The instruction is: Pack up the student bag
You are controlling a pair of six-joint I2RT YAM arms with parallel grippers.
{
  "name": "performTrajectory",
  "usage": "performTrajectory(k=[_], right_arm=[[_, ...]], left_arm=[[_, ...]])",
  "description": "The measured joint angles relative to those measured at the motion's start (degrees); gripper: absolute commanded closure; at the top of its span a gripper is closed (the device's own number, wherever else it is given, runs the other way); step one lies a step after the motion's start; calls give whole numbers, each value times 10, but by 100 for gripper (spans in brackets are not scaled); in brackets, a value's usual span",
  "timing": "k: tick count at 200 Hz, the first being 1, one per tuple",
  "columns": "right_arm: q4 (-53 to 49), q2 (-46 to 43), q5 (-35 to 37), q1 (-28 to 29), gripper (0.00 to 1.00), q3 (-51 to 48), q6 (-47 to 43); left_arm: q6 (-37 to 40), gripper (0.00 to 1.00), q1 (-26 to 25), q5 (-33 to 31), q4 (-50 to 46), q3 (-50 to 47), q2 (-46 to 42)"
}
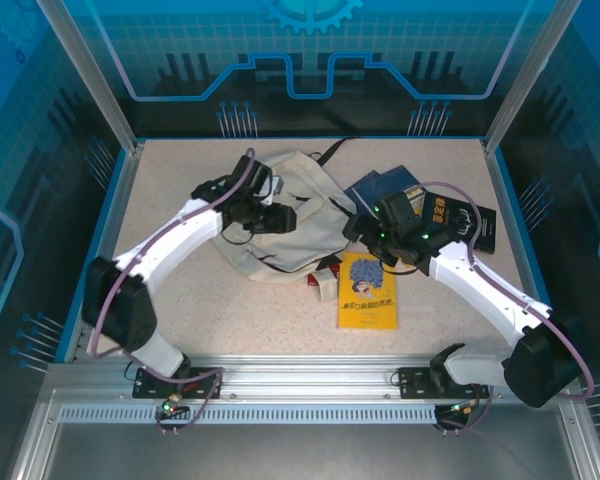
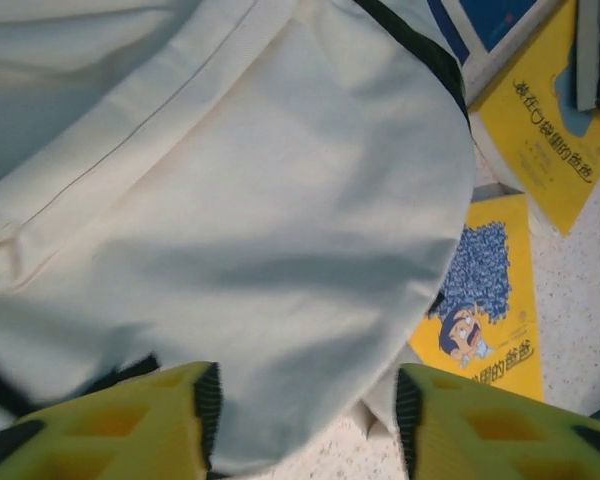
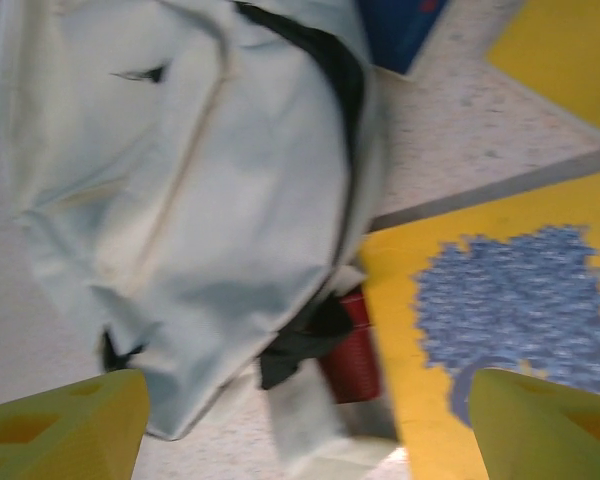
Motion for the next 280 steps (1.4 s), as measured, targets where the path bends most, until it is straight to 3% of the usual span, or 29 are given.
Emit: performTrajectory(k=[47,102,166,212,253,280], right_arm=[[-18,0,-16,-37,15,-27,-37],[-44,0,-19,-87,15,-44,-79],[-60,32,-20,-94,16,-45,-110],[-69,68,-21,-93,17,-47,-128],[-76,121,-21,-93,20,-48,-155],[-77,140,-29,-93,21,-51,-170]], left_arm=[[-37,65,2,-2,15,57,167],[-47,65,26,-49,10,56,208],[-41,60,118,-65,11,23,208],[-34,46,182,-83,5,10,191],[-54,39,180,-52,1,-16,107],[-78,38,147,-17,5,-38,11]])
